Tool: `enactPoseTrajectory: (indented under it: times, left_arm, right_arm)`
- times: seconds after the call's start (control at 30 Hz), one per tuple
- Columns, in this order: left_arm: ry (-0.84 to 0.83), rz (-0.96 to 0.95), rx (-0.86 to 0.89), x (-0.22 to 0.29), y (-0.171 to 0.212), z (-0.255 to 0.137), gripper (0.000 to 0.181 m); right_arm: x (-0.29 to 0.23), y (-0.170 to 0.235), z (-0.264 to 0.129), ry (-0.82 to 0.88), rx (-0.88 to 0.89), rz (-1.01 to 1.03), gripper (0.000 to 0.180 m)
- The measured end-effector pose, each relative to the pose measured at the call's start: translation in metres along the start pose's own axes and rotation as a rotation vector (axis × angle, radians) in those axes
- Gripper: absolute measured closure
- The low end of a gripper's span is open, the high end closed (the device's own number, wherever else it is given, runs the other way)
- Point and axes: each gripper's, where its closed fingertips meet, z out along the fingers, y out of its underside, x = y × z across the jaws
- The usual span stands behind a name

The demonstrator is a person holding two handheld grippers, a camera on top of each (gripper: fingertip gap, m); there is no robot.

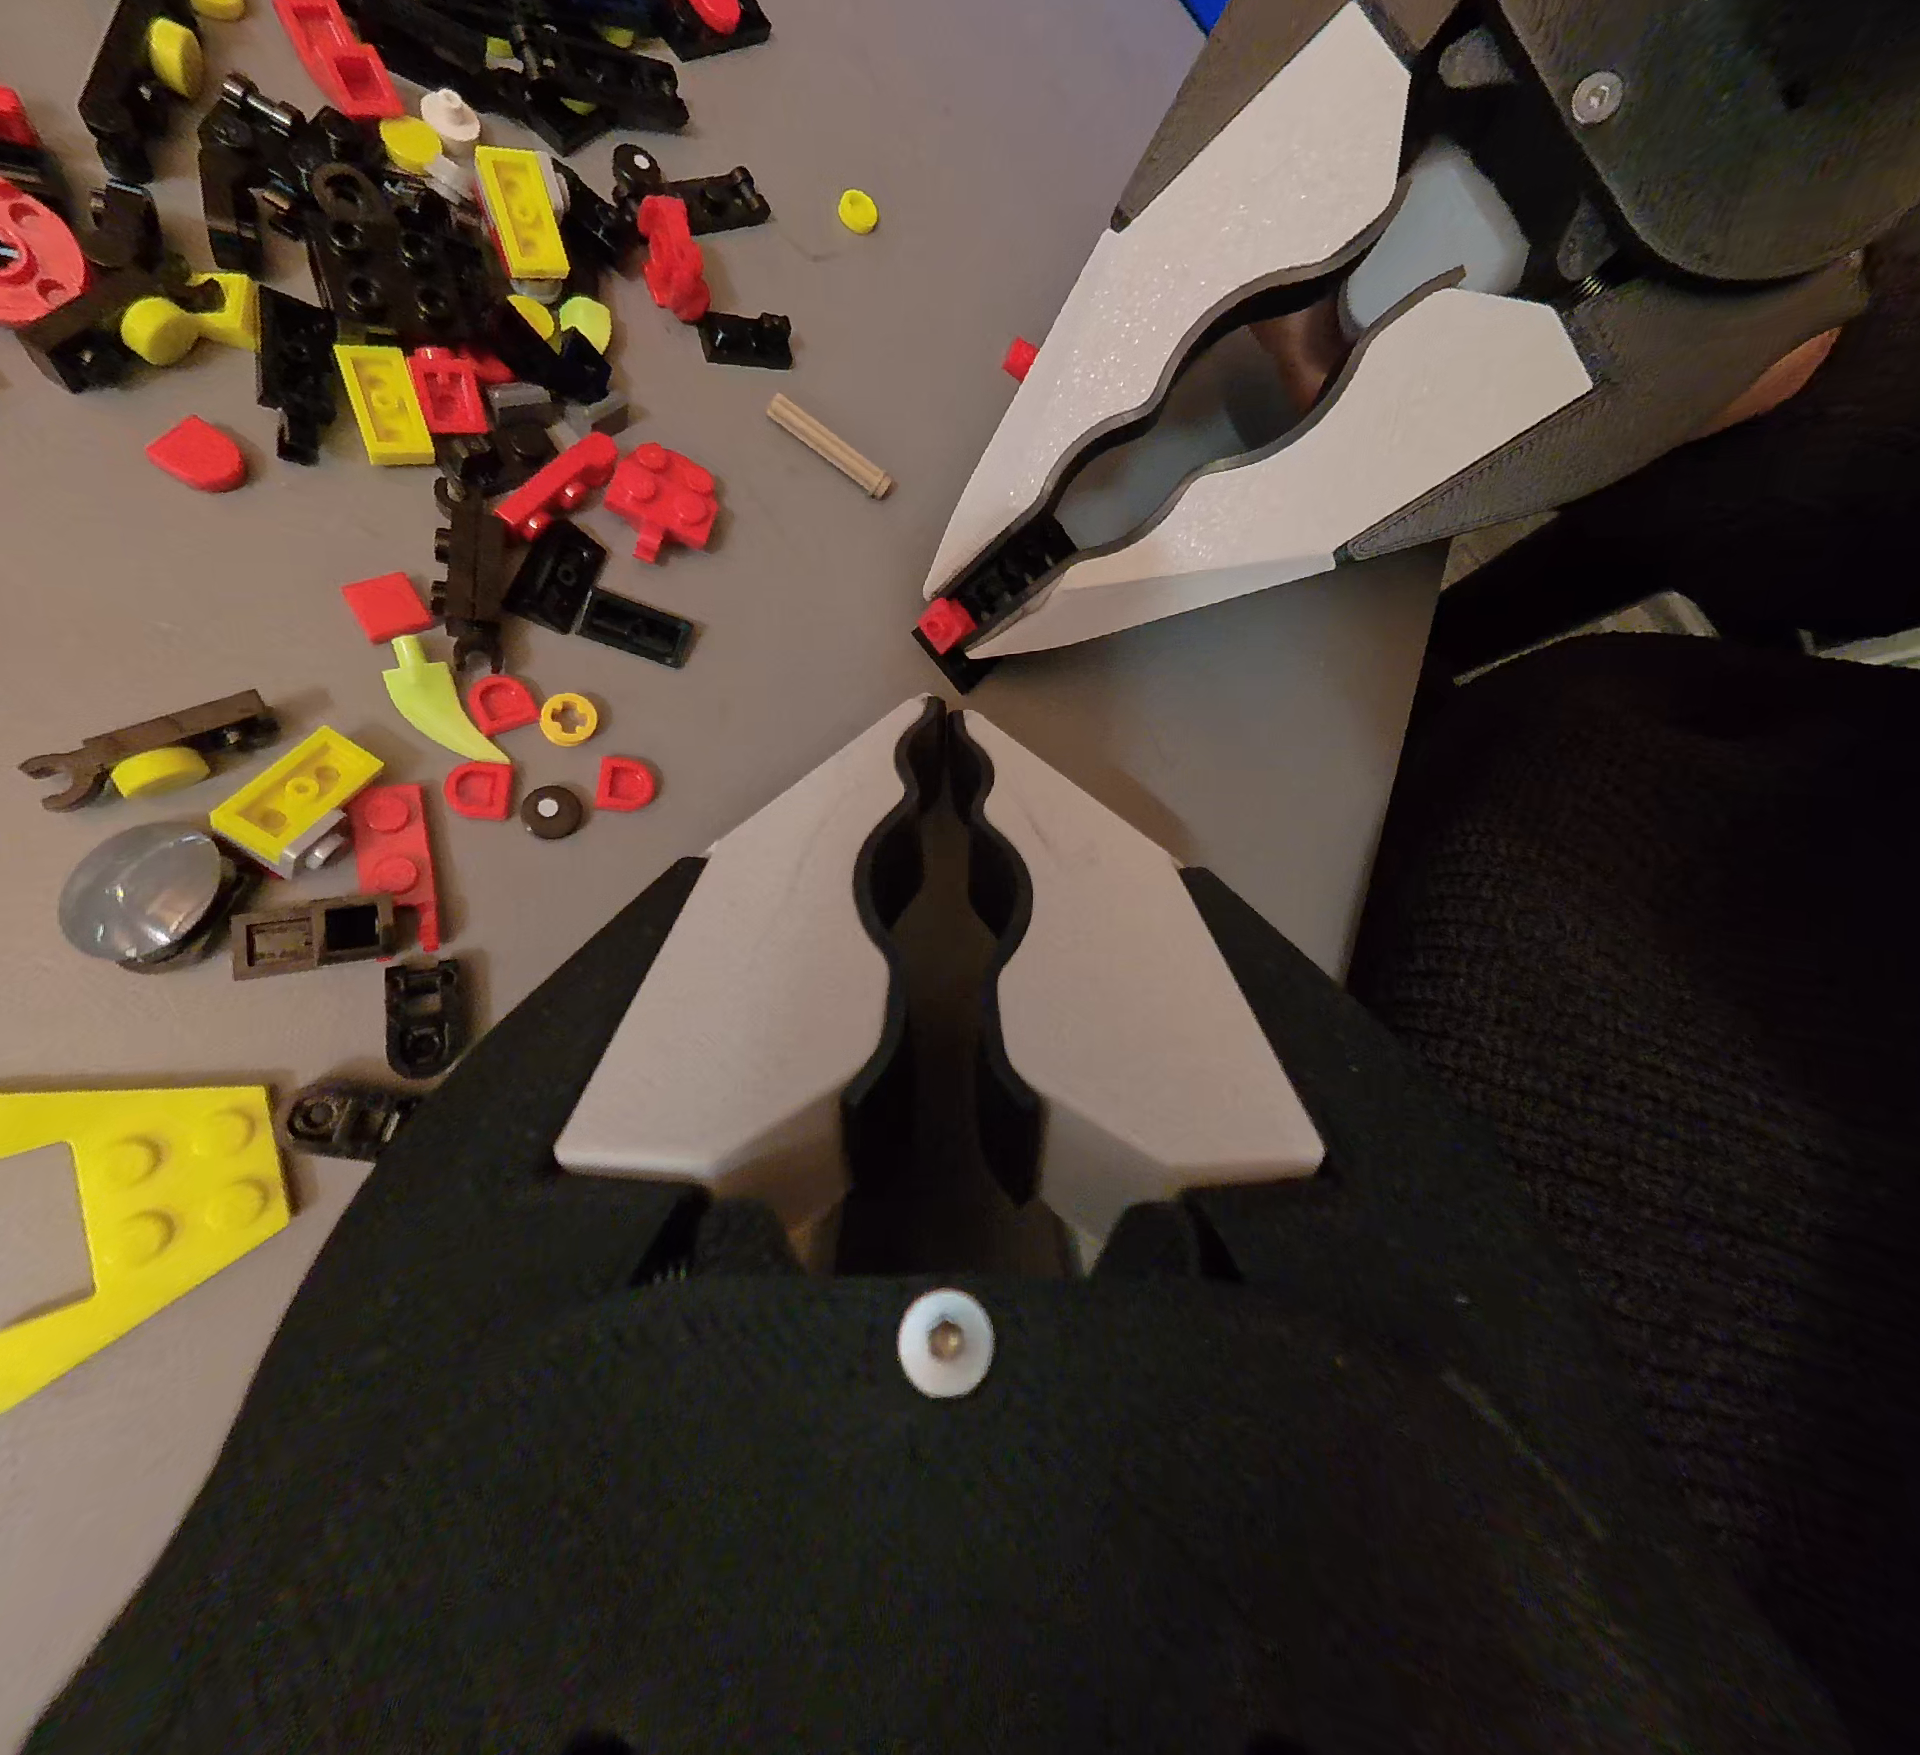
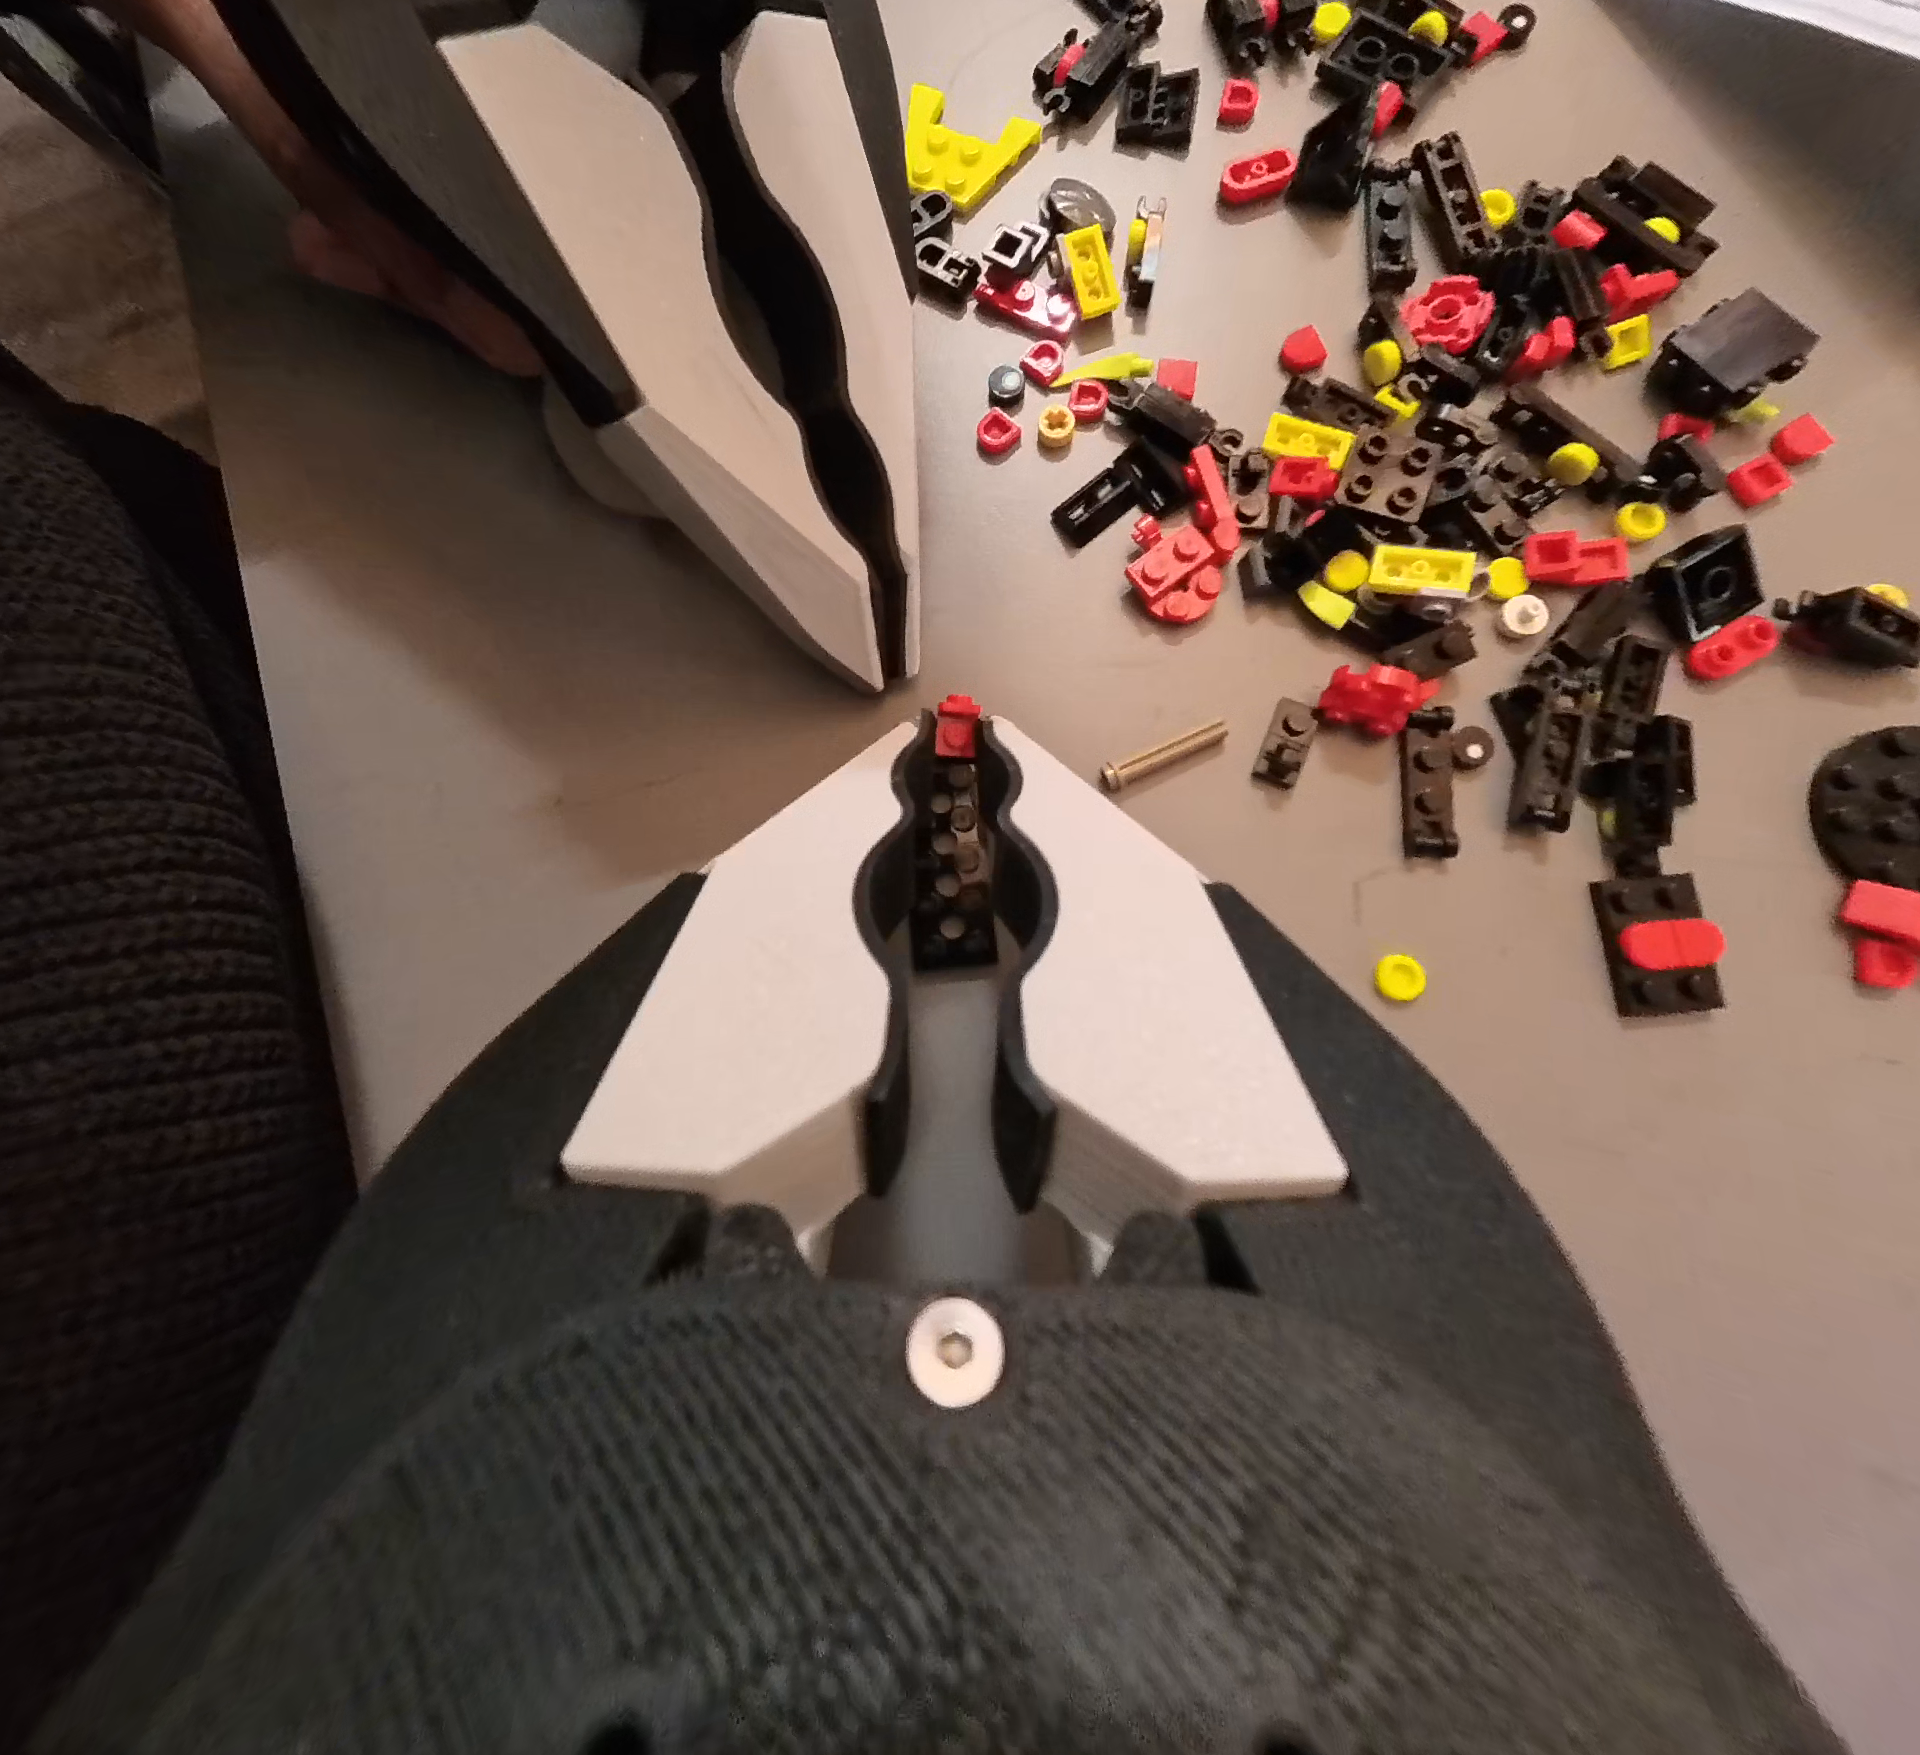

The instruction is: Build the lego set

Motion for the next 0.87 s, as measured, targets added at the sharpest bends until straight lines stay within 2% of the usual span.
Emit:
enactPoseTrajectory:
  times: [0.33, 0.87]
  left_arm:
    - [-0.006, 0.002, -0.008, 0.000, 0.001, 0.000, 0.181]
    - [0.016, -0.128, 0.080, -0.003, -0.015, 0.001, 0.176]
  right_arm:
    - [-0.001, 0.000, 0.002, -0.030, -0.128, -0.074, 0.175]
    - [-0.002, 0.001, 0.001, -0.043, -0.134, -0.127, 0.175]
